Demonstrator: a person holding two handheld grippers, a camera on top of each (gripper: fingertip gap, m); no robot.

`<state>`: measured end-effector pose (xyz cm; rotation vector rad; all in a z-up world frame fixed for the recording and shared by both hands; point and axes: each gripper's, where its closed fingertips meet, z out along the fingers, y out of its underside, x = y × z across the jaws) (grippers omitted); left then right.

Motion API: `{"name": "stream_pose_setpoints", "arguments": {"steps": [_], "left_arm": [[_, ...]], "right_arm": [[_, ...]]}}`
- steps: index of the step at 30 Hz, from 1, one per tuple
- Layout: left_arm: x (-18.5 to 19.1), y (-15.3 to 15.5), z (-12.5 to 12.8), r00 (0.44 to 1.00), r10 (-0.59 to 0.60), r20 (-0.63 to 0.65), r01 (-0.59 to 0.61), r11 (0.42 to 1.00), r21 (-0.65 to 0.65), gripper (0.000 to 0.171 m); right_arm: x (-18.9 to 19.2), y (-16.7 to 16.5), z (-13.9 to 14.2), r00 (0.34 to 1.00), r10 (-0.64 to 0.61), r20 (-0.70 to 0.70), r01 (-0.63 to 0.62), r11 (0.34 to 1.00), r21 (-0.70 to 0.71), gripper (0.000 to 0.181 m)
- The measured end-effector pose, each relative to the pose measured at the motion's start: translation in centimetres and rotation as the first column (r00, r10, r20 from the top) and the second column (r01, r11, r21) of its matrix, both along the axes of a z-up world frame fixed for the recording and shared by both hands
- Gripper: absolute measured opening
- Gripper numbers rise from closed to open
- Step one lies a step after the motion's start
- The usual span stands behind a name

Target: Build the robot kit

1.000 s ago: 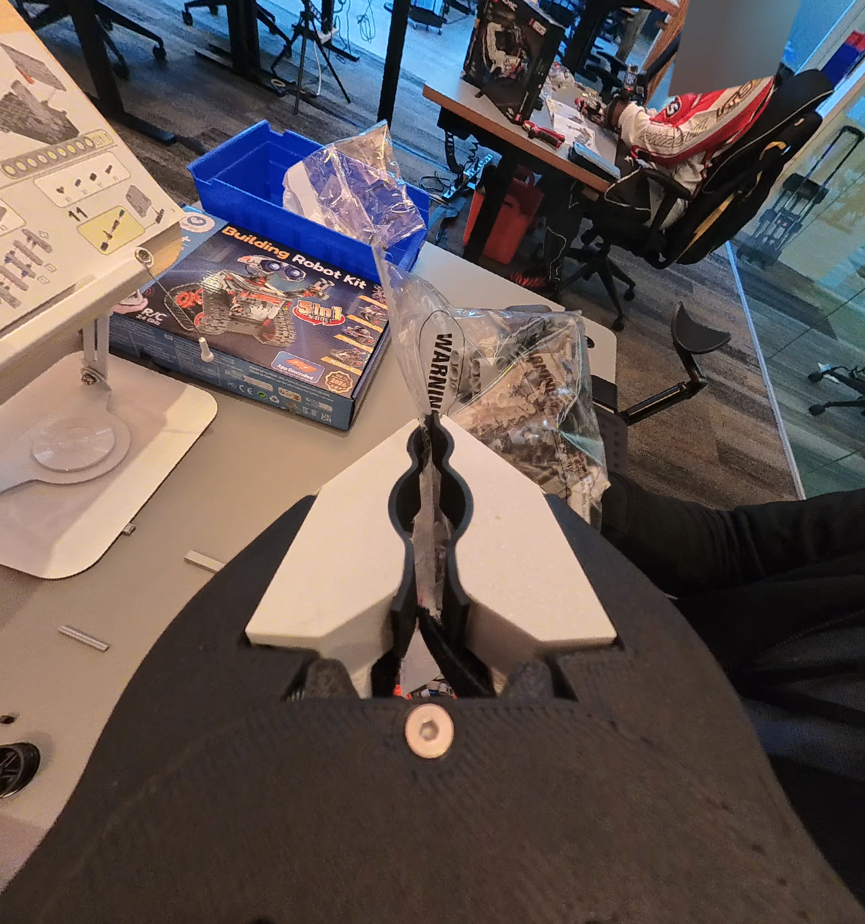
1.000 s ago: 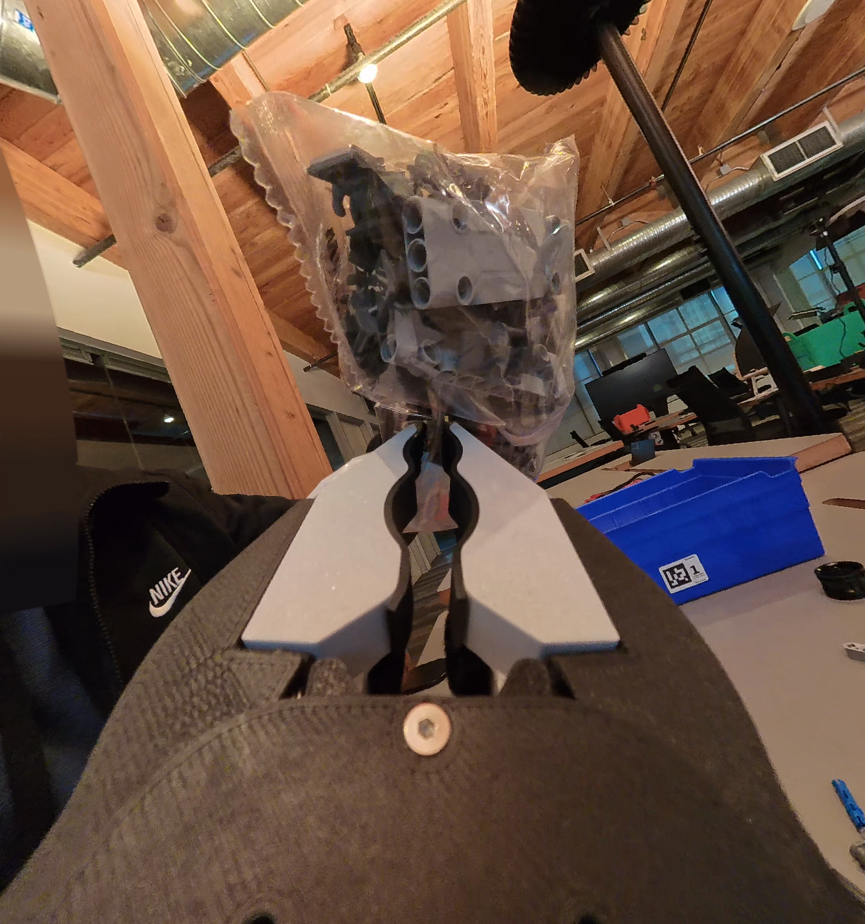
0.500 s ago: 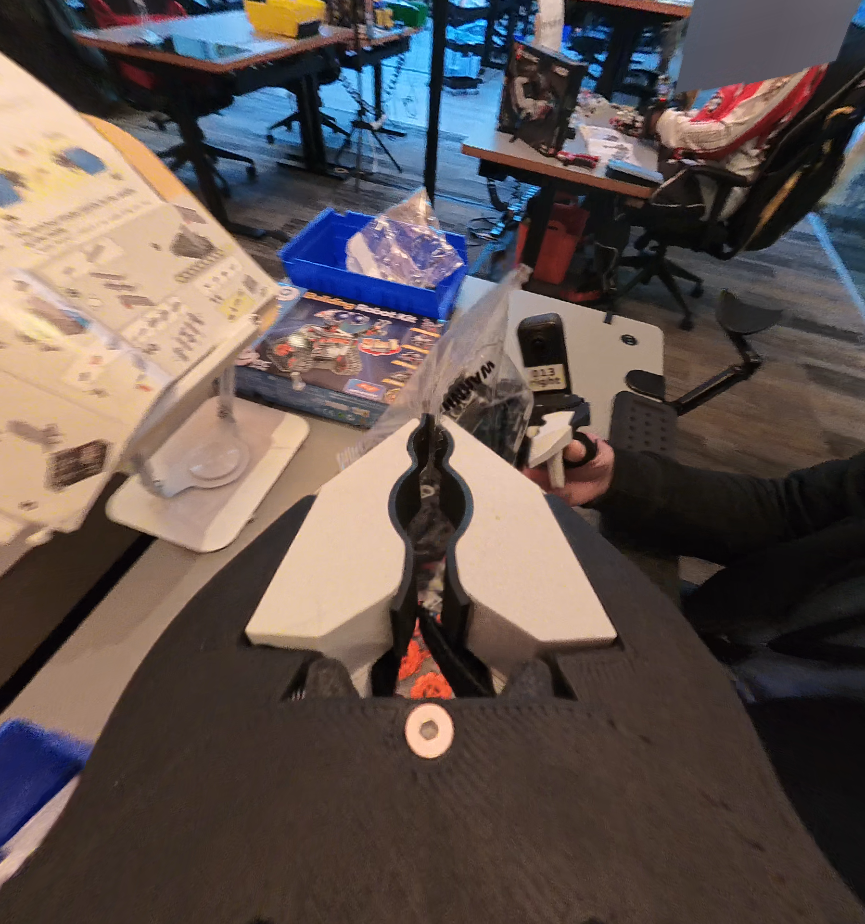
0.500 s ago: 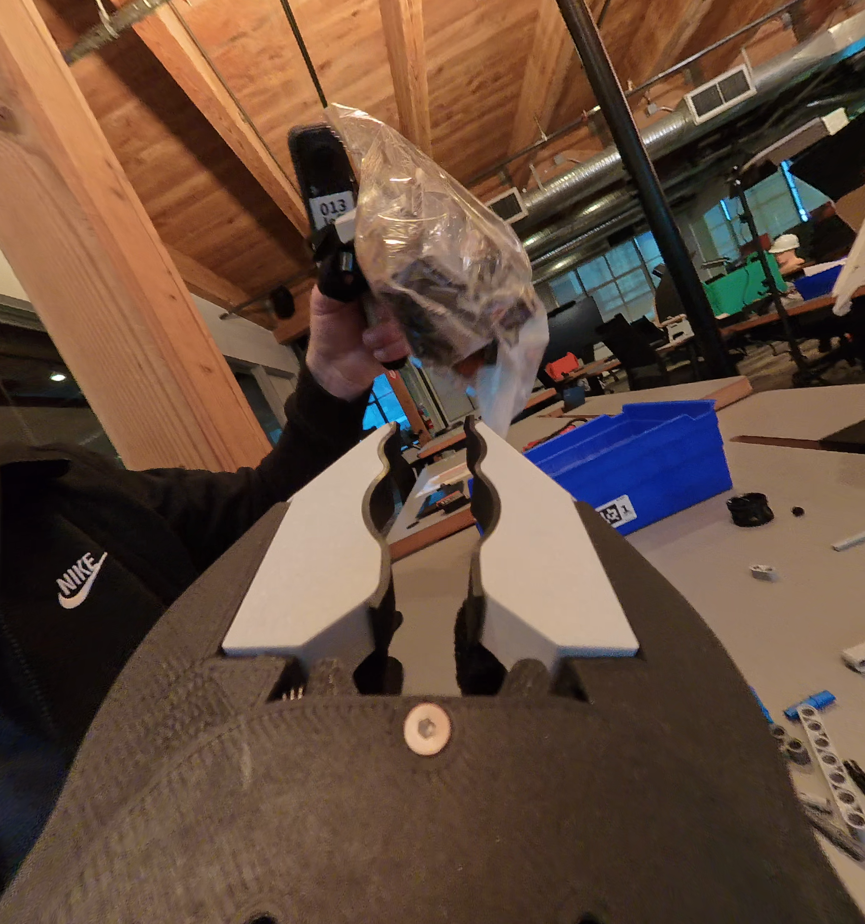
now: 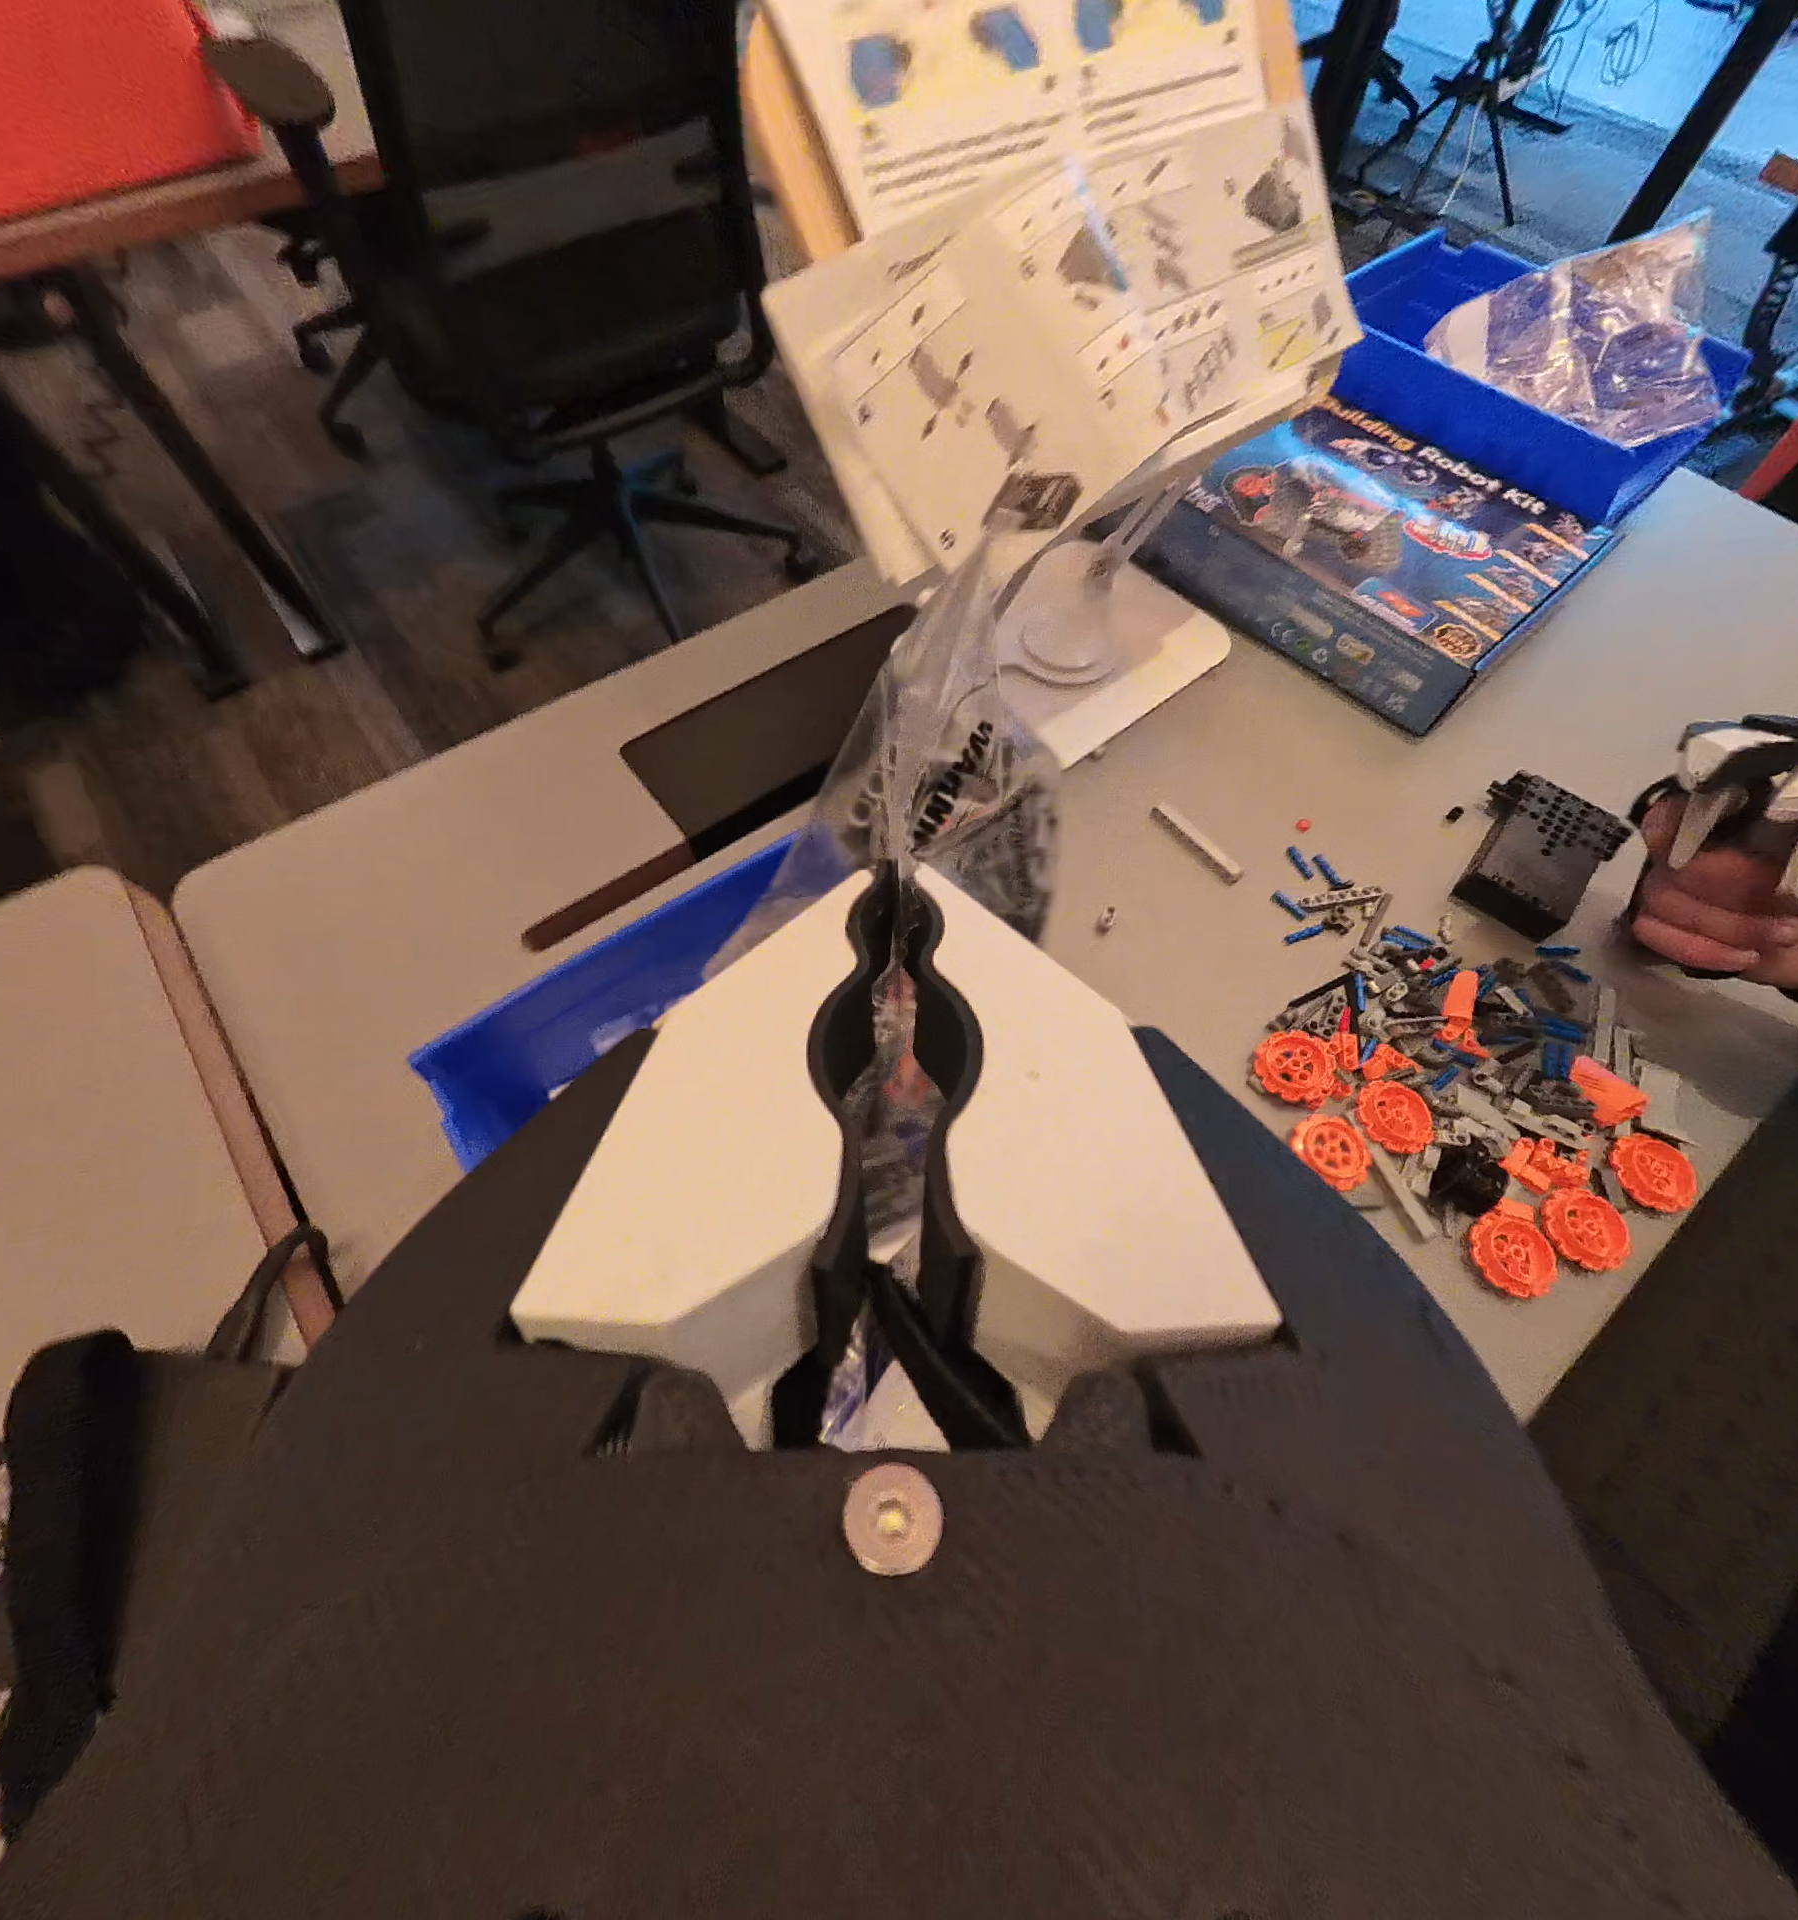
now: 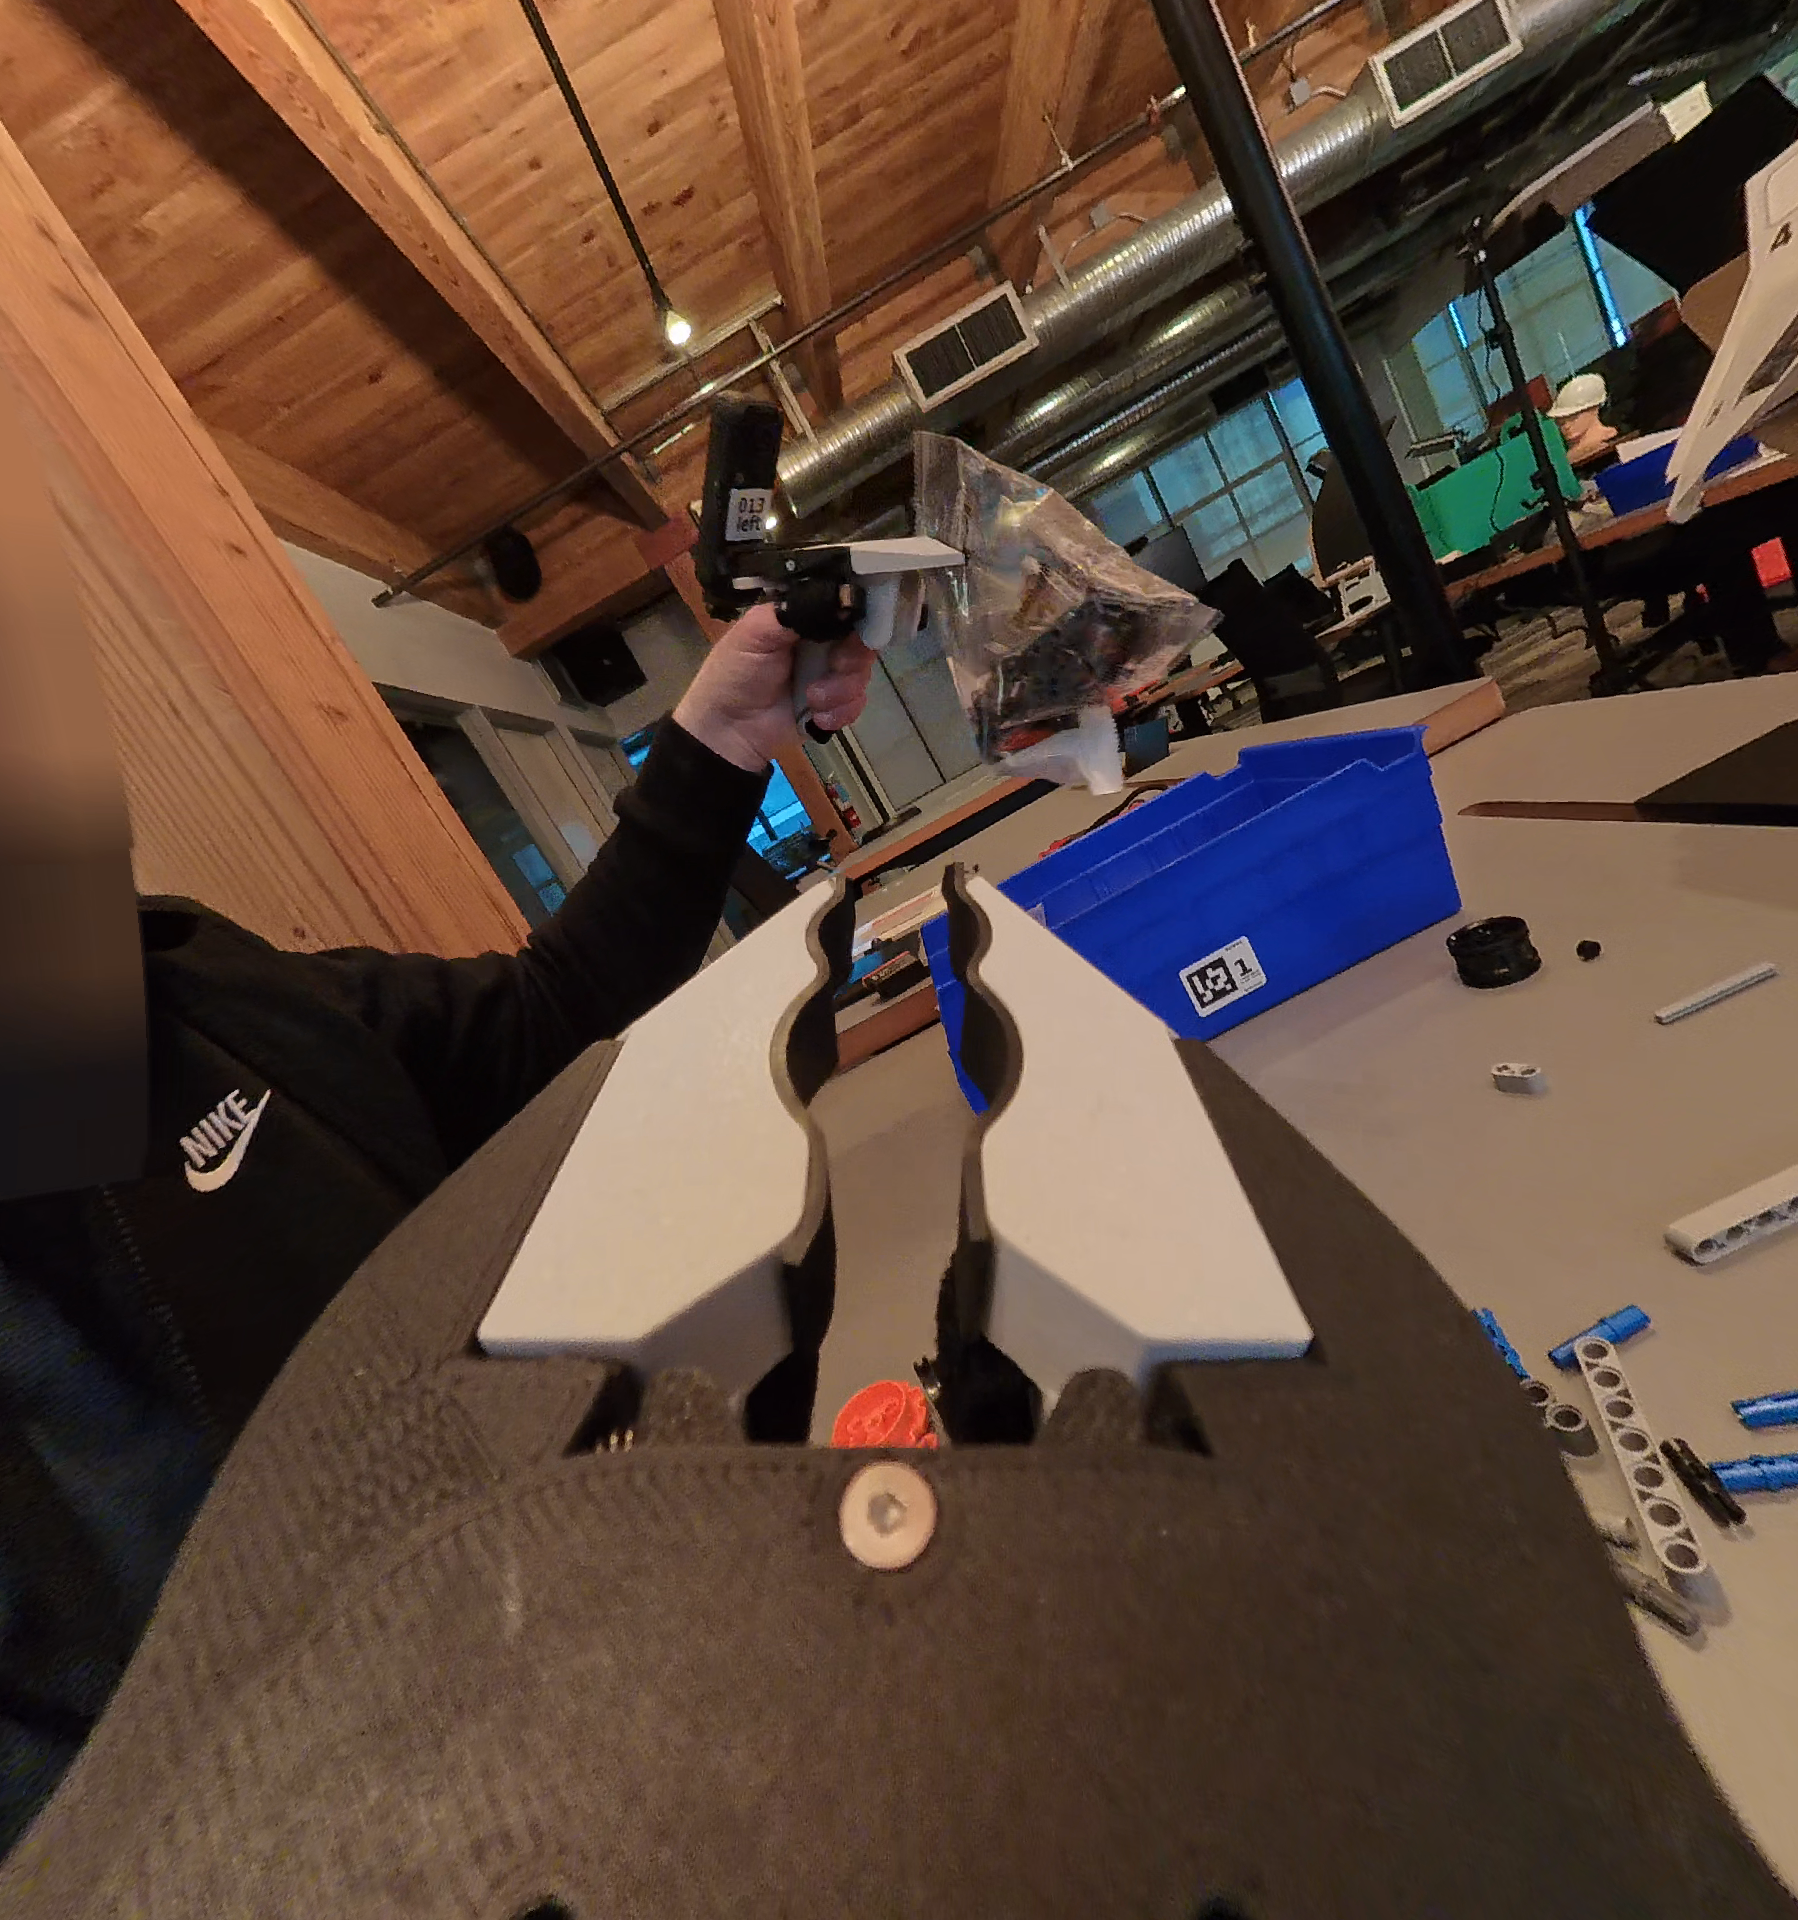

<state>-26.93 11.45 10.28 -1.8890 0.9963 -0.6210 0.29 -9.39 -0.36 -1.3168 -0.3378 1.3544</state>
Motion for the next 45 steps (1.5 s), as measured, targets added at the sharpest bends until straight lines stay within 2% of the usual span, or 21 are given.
{"name": "stream_pose_setpoints", "arguments": {"steps": [4, 7, 10, 12, 14, 19, 23, 25, 26, 29, 30, 31, 33, 34, 36, 38, 40, 41, 42, 44, 45], "left_arm": [[-3.4, 2.2, -1.7, 0.998, 0.052, -0.031, -0.051, 0.999, 0.011, 0.000], [-4.8, 2.6, -1.6, 0.993, -0.029, -0.118, 0.045, 0.990, 0.130, 0.000], [-4.6, 2.8, -1.9, 0.972, -0.137, -0.189, 0.170, 0.970, 0.172, 0.000], [-5.0, 3.9, -3.0, 0.956, -0.136, -0.261, 0.180, 0.972, 0.149, 0.000], [-5.0, 4.5, -4.3, 0.951, -0.155, -0.267, 0.175, 0.983, 0.053, 0.000], [-6.4, 8.0, -9.7, 0.941, -0.043, -0.335, -0.003, 0.991, -0.136, 0.000], [-6.8, 11.6, -12.1, 0.955, 0.083, -0.285, -0.125, 0.983, -0.133, 0.003], [-7.0, 11.8, -11.9, 0.952, 0.115, -0.284, -0.140, 0.988, -0.070, 0.020], [-7.0, 11.4, -11.4, 0.949, 0.120, -0.292, -0.132, 0.991, -0.023, 0.030], [-5.3, 7.3, -9.2, 0.948, 0.034, -0.315, 0.006, 0.992, 0.126, 0.044], [-5.2, 6.2, -8.6, 0.937, 0.049, -0.347, 0.020, 0.981, 0.193, 0.047], [-5.0, 5.1, -8.1, 0.925, 0.063, -0.374, 0.033, 0.969, 0.244, 0.050], [-3.3, 1.0, -8.3, 0.916, -0.059, -0.397, 0.163, 0.958, 0.235, 0.044], [-2.3, -1.6, -9.2, 0.891, -0.160, -0.425, 0.263, 0.945, 0.196, 0.034], [-1.7, -5.3, -13.4, 0.791, -0.288, -0.539, 0.374, 0.926, 0.054, 0.035], [-2.5, -7.1, -18.6, 0.652, -0.368, -0.663, 0.430, 0.900, -0.076, 0.036], [-3.7, -7.1, -22.7, 0.567, -0.405, -0.717, 0.399, 0.897, -0.191, 0.038], [-4.0, -7.1, -24.1, 0.554, -0.426, -0.715, 0.394, 0.891, -0.226, 0.035], [-3.7, -6.9, -24.5, 0.576, -0.427, -0.697, 0.400, 0.891, -0.216, 0.031], [-3.6, -6.1, -23.7, 0.636, -0.392, -0.665, 0.377, 0.909, -0.176, 0.000], [-3.5, -5.7, -23.0, 0.667, -0.373, -0.646, 0.373, 0.917, -0.144, 0.000]], "right_arm": [[-0.3, 0.0, -0.3, 1.000, 0.008, 0.025, -0.008, 1.000, 0.003, 0.015], [-0.1, 0.1, -0.4, 1.000, 0.005, 0.024, -0.005, 1.000, 0.003, 0.015], [-0.1, 0.1, -0.5, 1.000, 0.012, 0.019, -0.012, 1.000, 0.002, 0.015], [-0.2, 0.1, -0.6, 1.000, 0.016, 0.025, -0.016, 1.000, 0.001, 0.014], [-0.3, 0.1, -0.8, 0.999, 0.016, 0.035, -0.016, 1.000, -0.002, 0.014], [-0.3, 0.3, -1.3, 0.999, 0.018, 0.051, -0.018, 1.000, -0.015, 0.014], [-0.5, 0.4, -1.8, 0.997, 0.020, 0.069, -0.019, 0.999, -0.028, 0.014], [-0.3, 0.5, -1.9, 0.997, 0.015, 0.074, -0.013, 1.000, -0.028, 0.013], [-0.3, 0.5, -1.9, 0.997, 0.012, 0.074, -0.009, 1.000, -0.028, 0.013], [-0.1, 0.7, -2.1, 0.997, 0.007, 0.076, -0.005, 0.999, -0.033, 0.013], [-0.2, 0.7, -2.2, 0.997, 0.010, 0.080, -0.008, 0.999, -0.036, 0.013], [-0.3, 0.7, -2.3, 0.996, 0.013, 0.085, -0.010, 0.999, -0.038, 0.013], [-0.5, 0.7, -2.6, 0.995, 0.016, 0.100, -0.012, 0.999, -0.043, 0.014], [-0.6, 0.7, -2.7, 0.994, 0.018, 0.105, -0.014, 0.999, -0.044, 0.014], [-0.7, 0.7, -2.7, 0.994, 0.021, 0.111, -0.016, 0.999, -0.041, 0.014], [-0.7, 0.7, -2.7, 0.993, 0.019, 0.113, -0.014, 0.999, -0.040, 0.014], [-0.7, 0.7, -2.7, 0.993, 0.018, 0.113, -0.013, 0.999, -0.042, 0.014], [-0.7, 0.6, -2.7, 0.993, 0.017, 0.113, -0.013, 0.999, -0.041, 0.014], [-0.7, 0.6, -2.6, 0.993, 0.016, 0.114, -0.012, 0.999, -0.037, 0.014], [-0.6, 0.5, -2.5, 0.993, 0.015, 0.114, -0.012, 0.999, -0.033, 0.014], [-0.6, 0.5, -2.5, 0.994, 0.016, 0.111, -0.013, 0.999, -0.031, 0.014]]}}
